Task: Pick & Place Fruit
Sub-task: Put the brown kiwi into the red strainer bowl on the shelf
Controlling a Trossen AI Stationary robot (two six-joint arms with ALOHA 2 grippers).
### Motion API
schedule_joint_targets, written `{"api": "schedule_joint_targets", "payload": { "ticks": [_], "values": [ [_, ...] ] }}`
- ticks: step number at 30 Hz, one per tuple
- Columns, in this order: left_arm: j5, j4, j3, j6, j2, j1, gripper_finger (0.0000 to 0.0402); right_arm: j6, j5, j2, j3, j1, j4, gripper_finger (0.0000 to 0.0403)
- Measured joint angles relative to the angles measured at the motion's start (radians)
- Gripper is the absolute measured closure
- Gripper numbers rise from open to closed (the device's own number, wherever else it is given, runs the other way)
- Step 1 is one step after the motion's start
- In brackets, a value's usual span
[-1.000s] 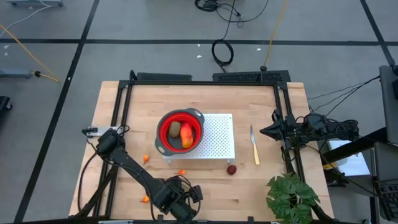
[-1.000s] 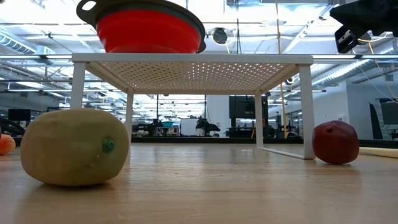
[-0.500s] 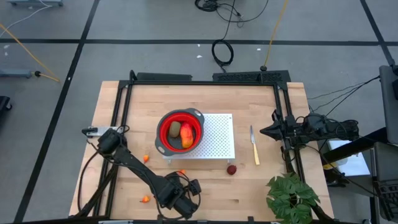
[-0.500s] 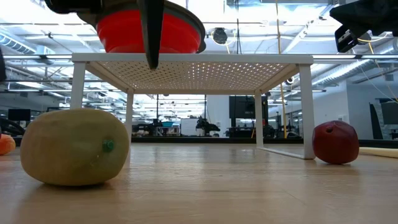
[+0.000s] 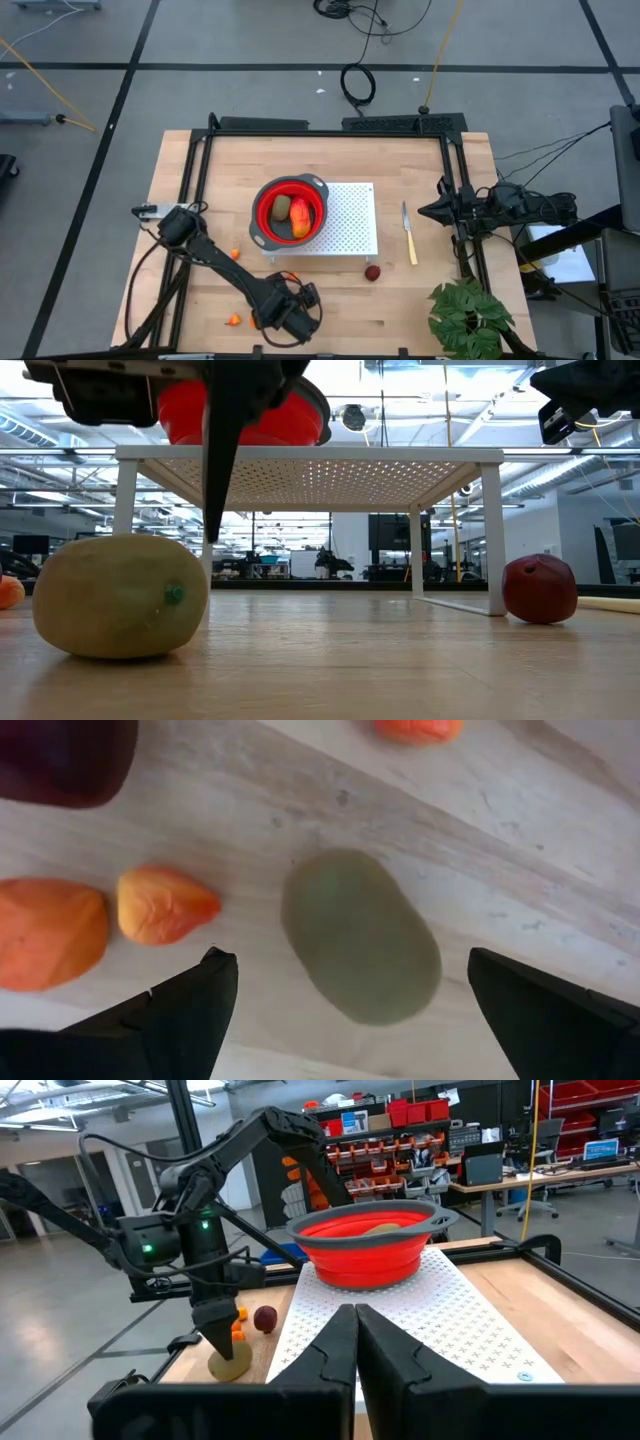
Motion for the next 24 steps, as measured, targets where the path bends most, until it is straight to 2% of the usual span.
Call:
{"api": "schedule_joint_targets", "payload": {
  "ticks": [13,24],
  "values": [
    [0.006,0.036,-0.044,0.041,0.002,0.033,0.0009,0.0,0.0,0.0,0.0,0.0,0.0,0.0403],
    [0.047,0.18,-0.129,0.036,0.003,0.032,0.0009,0.0,0.0,0.0,0.0,0.0,0.0,0.0403]
  ]
}}
